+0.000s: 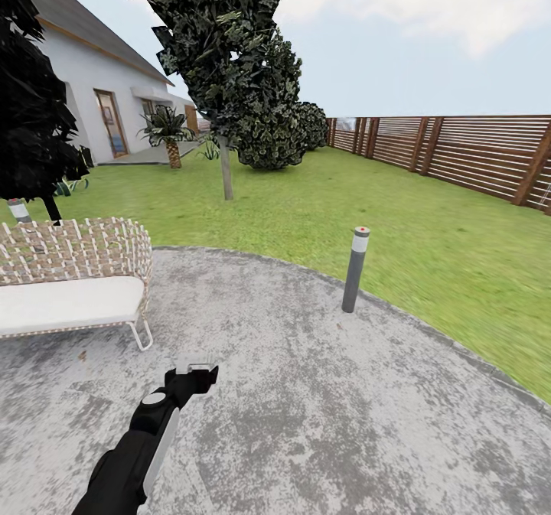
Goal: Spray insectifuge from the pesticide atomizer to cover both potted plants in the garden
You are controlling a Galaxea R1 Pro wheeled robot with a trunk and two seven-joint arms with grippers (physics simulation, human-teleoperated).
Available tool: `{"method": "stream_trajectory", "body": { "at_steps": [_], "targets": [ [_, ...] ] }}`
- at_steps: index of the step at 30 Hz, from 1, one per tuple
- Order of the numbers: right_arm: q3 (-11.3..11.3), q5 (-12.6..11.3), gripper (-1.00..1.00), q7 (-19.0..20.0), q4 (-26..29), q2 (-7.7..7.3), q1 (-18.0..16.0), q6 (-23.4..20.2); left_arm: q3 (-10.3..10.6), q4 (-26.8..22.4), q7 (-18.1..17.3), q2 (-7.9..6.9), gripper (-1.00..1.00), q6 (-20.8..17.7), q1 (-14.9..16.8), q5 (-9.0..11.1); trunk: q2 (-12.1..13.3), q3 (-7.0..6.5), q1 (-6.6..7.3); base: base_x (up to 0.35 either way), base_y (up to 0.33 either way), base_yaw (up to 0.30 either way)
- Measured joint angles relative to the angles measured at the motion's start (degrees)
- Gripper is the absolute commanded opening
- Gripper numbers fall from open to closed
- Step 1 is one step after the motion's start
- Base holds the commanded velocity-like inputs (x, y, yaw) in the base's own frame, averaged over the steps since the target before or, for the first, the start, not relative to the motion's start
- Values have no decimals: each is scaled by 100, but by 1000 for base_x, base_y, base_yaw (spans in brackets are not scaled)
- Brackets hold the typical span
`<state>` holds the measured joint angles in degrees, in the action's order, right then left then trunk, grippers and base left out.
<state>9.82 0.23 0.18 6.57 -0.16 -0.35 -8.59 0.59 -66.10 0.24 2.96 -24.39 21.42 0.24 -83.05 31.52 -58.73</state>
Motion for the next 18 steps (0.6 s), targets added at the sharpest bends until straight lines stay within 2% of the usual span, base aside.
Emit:
{"method": "stream_trajectory", "body": {
  "at_steps": [18],
  "targets": [
    [-23,-48,100,-1,9,18,9,8,1,0,0,-5,100,0,0,0,0,0,0,0,0,0]
  ]
}}
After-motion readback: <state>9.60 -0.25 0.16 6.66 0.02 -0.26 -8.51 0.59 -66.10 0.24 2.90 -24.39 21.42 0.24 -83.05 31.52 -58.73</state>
